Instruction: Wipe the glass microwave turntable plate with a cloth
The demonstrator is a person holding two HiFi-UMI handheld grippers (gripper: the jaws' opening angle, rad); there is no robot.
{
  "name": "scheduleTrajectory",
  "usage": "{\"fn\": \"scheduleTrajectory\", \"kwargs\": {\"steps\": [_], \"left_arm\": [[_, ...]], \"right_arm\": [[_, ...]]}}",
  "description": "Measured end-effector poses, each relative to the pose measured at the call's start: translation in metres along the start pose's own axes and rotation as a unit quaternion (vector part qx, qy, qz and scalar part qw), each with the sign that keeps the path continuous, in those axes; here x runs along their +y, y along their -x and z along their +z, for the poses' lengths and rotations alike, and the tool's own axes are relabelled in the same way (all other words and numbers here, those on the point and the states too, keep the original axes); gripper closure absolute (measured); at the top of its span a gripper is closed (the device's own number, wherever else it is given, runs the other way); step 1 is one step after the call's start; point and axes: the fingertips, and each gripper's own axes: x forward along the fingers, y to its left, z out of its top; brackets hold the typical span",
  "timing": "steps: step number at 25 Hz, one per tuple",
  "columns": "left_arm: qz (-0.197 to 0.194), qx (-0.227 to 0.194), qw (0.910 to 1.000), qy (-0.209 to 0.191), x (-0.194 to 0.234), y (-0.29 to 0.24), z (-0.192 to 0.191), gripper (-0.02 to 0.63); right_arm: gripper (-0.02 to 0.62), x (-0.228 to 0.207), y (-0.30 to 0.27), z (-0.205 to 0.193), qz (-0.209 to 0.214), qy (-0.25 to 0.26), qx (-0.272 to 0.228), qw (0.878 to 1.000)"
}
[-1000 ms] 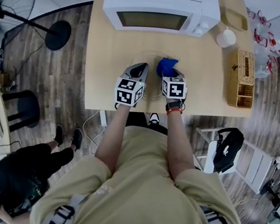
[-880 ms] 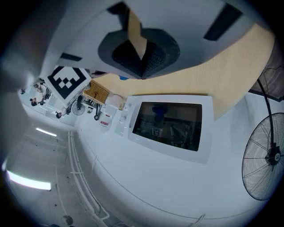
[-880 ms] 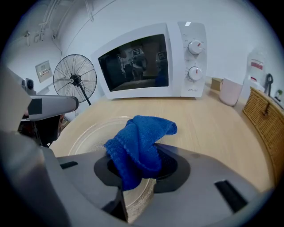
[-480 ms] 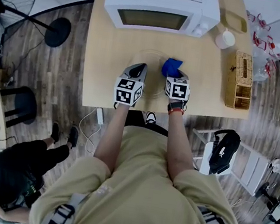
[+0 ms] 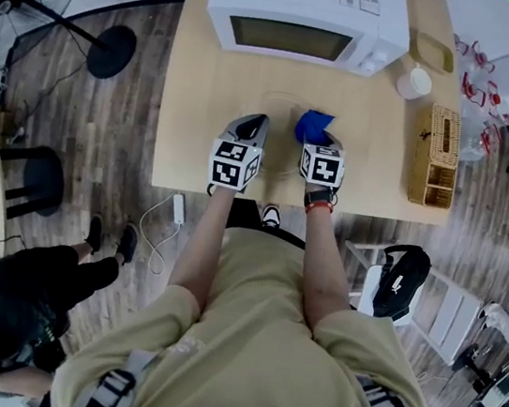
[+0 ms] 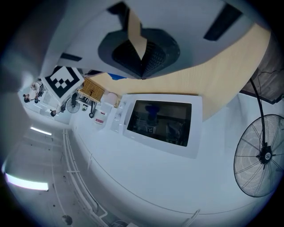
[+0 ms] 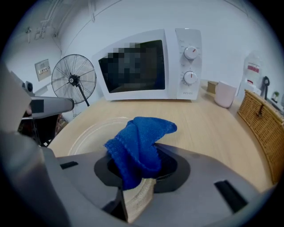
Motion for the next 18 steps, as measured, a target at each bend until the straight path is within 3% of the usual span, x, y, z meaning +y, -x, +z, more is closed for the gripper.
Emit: {"fn": "scheduleTrajectory", "kwargs": {"steps": [9, 18], "left_arm": [[0.051, -0.009, 0.9986, 0.011, 0.038, 0.031, -0.006, 0.588], [0.103, -0.015, 0.9940, 0.035, 0.078, 0.067, -0.023, 0.589]], "right_arm": [[0.462, 0.096, -0.004, 0.027, 0.131, 0.038, -0.017, 0.991], [0.459, 0.157, -0.014, 0.019, 0.188, 0.054, -0.001, 0.981]]}}
